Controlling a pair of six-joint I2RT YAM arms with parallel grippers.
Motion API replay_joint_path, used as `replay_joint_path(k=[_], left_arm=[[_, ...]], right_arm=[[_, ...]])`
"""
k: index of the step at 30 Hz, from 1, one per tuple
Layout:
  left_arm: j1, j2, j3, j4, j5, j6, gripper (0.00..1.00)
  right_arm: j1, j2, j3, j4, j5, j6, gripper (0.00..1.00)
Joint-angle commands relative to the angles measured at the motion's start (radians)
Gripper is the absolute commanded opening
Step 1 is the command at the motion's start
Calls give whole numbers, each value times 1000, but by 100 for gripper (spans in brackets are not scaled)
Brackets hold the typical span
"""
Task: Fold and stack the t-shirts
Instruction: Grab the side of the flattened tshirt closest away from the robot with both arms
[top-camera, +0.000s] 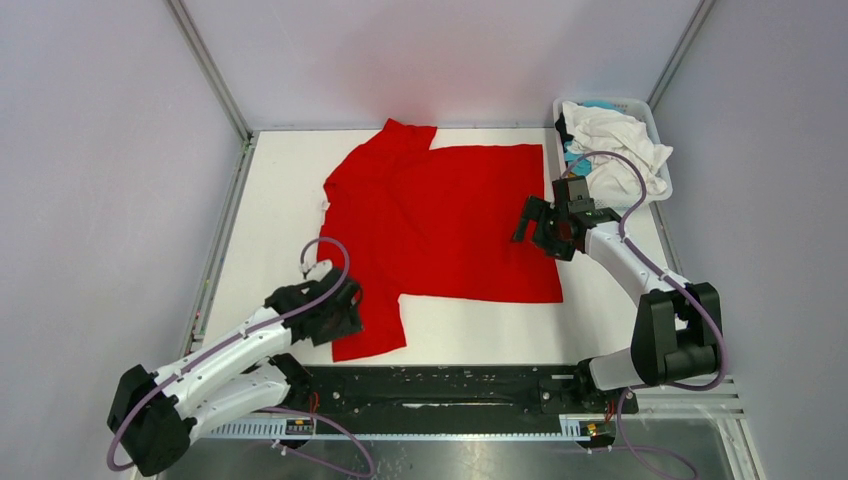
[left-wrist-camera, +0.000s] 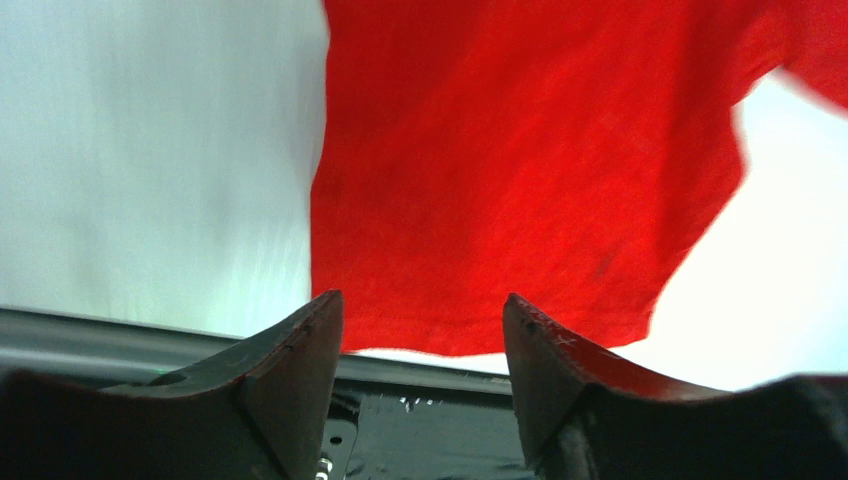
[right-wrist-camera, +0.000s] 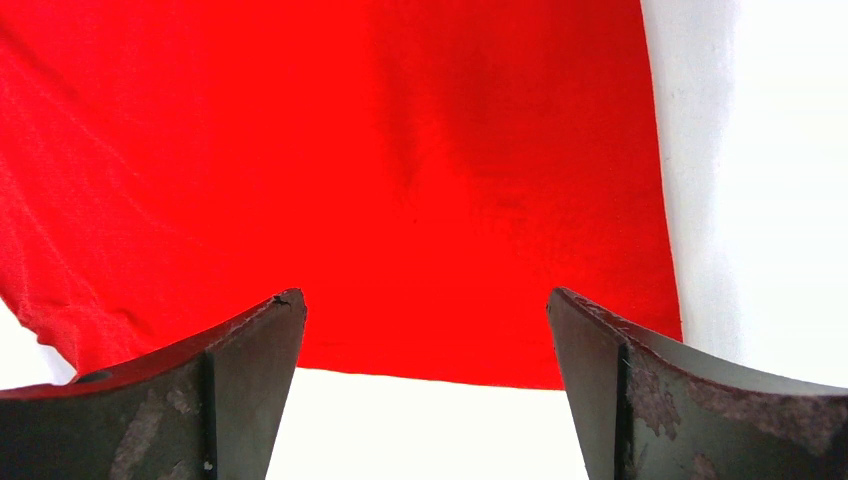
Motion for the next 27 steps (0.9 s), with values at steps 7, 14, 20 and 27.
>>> replay_joint_path(k=[7,14,20,27], left_arm=[[-45,132,-24,-7,-41,-155,50],[-47,167,-15,64,-45,-153,46],[-52,225,12,69,-62,-160,44],[-72,282,54,130,-67,-150,38]], right_arm=[[-1,-23,-2,23,30,-10,99],[-2,-25,0,23,33,-15,100],[-5,-30,1,16,40,-20,100],[-12,-40,-5,18,56,-7,99]])
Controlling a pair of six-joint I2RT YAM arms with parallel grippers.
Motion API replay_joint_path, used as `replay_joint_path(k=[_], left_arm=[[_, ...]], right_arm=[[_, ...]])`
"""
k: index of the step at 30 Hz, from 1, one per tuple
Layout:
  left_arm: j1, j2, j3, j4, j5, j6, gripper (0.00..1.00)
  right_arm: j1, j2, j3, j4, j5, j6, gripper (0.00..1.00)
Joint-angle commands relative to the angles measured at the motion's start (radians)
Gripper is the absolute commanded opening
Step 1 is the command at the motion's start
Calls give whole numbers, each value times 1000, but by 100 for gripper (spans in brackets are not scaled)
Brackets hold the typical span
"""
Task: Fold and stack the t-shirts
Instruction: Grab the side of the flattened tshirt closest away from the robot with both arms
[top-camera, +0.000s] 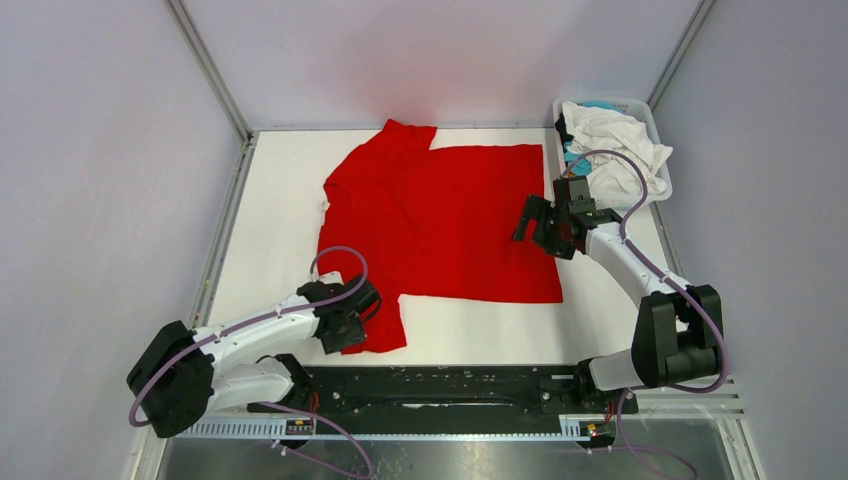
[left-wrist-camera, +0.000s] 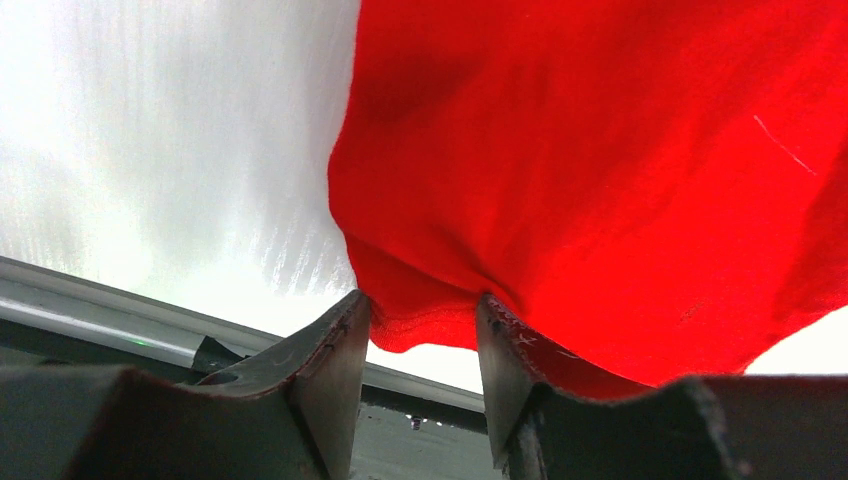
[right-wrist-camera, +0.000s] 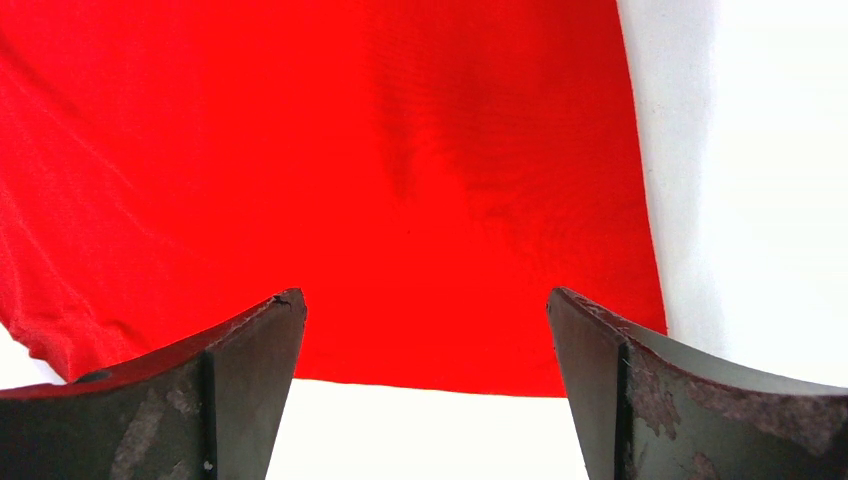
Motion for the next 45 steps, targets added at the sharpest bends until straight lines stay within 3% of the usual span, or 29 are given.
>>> replay_joint_path(k=[1,3,5,6,13,19,23,40,45], left_arm=[[-9,44,36,97,-29,0,33],[-10,63,47,104,-27,9,22],[-9,71,48,99,-34,15,2],[-10,68,49,92,-38,19,0],[-10,-90,68,11,-69,95,0],[-10,-230,65,12,-63,156,0],[-10,-270,66,22,-53,181,0],[-10,-394,18,18,-6,135,0],[-9,-382,19,4,-17,123,0]], right_arm=[[-10,-39,-5,9,44,5,99],[-12,-46,-9,6,51,11,100],[-12,-55,-18,6,62,20,99],[-13,-61,-26,5,64,23,100],[-13,-190,-185,-76,71,111,99],[-12,-379,-361,-155,193,178,100],[-13,-391,-427,-142,187,228,98],[-13,-188,-440,61,209,234,57],[-13,-159,-421,69,235,212,39]])
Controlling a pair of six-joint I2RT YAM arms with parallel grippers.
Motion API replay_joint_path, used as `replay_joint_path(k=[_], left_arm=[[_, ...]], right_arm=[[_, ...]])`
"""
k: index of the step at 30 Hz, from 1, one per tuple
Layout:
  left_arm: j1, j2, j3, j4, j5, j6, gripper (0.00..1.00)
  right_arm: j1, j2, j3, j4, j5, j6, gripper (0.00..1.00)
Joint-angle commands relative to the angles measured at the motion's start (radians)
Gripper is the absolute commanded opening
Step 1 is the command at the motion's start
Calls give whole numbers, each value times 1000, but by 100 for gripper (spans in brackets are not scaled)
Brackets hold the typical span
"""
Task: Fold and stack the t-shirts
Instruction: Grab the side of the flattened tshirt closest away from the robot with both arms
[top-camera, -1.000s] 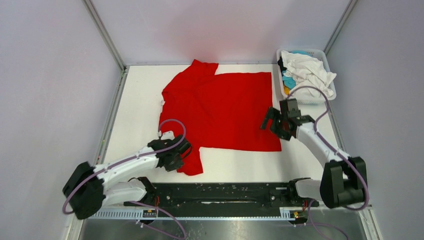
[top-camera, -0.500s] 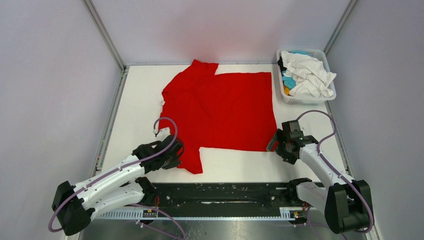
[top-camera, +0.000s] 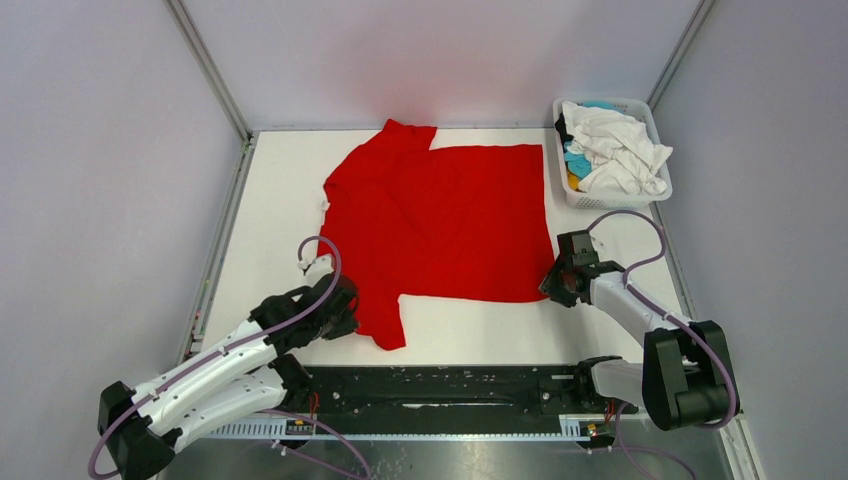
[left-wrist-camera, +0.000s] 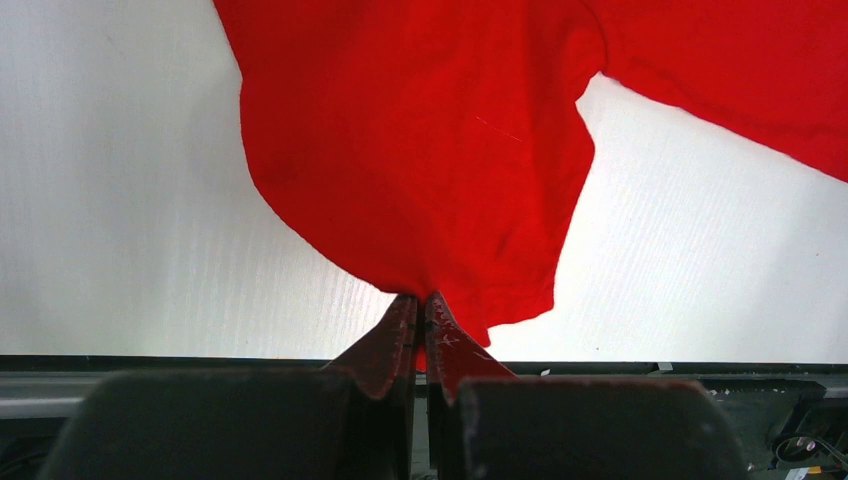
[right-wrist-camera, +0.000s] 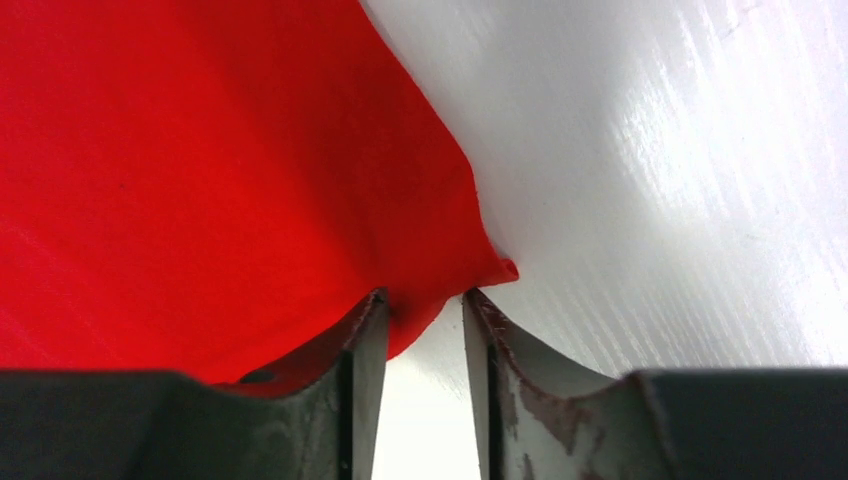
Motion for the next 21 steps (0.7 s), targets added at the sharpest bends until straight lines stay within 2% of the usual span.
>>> replay_joint_path(k=[1,5,7,15,18,21], left_arm=[[-3,5,-5,-3,1,-22,0],[-3,-4,-6,-14,-2,-29,0],[-3,-14,0,-37,2,-38,0],[-7,-53,-4,-194,82,-131,0],[-21,-88,-21,-209,130,-159,0],[-40,-127,-3,-299,129,-194,0]], right_arm=[[-2,43,2,-6,56,-13,36],[-3,34,0,-19,16,-28,11],[-3,11,-3,-58,-3,-35,4],[-3,-216,-25,-347,-11,-18,1],[-2,-298,-33,-424,-29,-13,3],[-3,-357,-48,-472,-41,0,3]])
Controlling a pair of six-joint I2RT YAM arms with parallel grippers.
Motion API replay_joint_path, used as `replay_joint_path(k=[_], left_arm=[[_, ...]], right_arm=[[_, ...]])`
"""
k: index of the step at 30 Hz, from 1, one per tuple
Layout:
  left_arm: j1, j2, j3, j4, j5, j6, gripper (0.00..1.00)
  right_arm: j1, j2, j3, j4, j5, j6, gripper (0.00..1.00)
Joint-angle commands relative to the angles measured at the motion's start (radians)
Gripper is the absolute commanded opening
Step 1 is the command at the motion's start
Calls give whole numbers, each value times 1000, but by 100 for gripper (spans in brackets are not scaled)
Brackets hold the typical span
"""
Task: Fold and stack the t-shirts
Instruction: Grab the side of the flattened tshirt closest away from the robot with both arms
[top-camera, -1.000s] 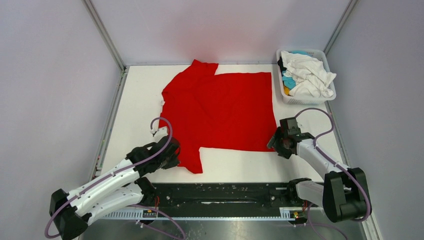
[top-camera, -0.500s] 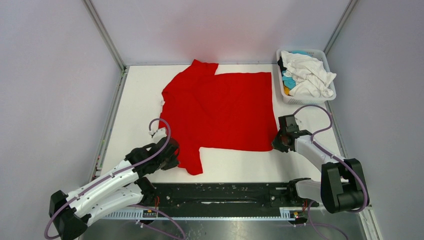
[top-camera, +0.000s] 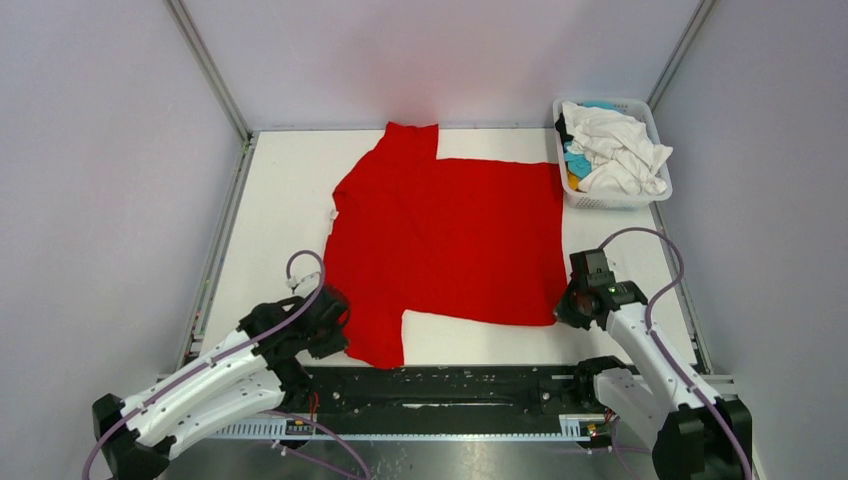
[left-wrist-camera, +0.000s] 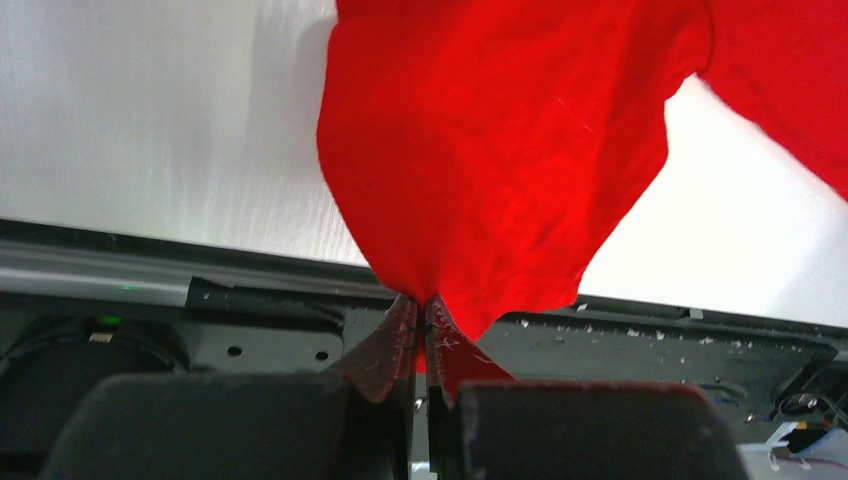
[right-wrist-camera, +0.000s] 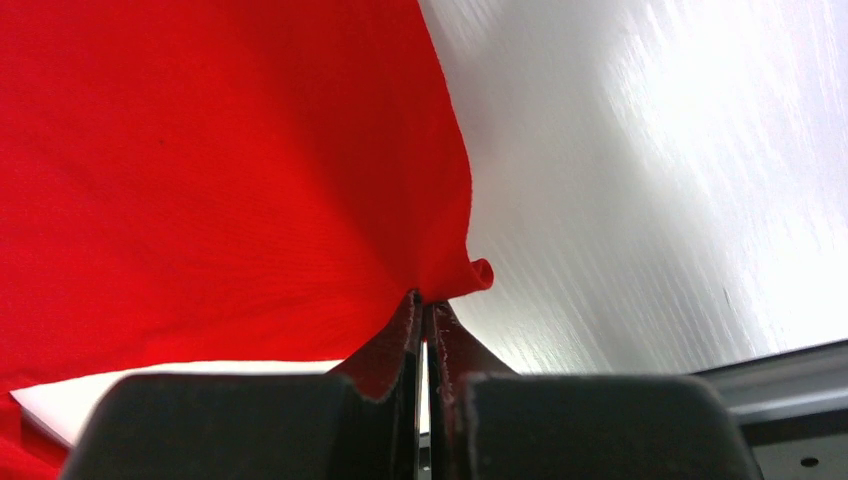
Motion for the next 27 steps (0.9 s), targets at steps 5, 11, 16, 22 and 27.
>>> replay_joint_path(k=[5,11,16,22,27], left_arm=[[-39,-109,-18,-101,80,-73,0],[-37,-43,-13,168,87,46,0],[-8,65,38,297,74,148,0],[119,173,127,375,109,251,0],[239,218,181,502,158,322,0]], right_arm=[[8,-94,-37,-144,-65,35,3],[8,-55,-28,-78,-80,-15,3],[9,-8,4,-35,-141,-40,3],[8,43,91,-26,-141,-64,4],[8,110,193,-23,-136,-70,4]])
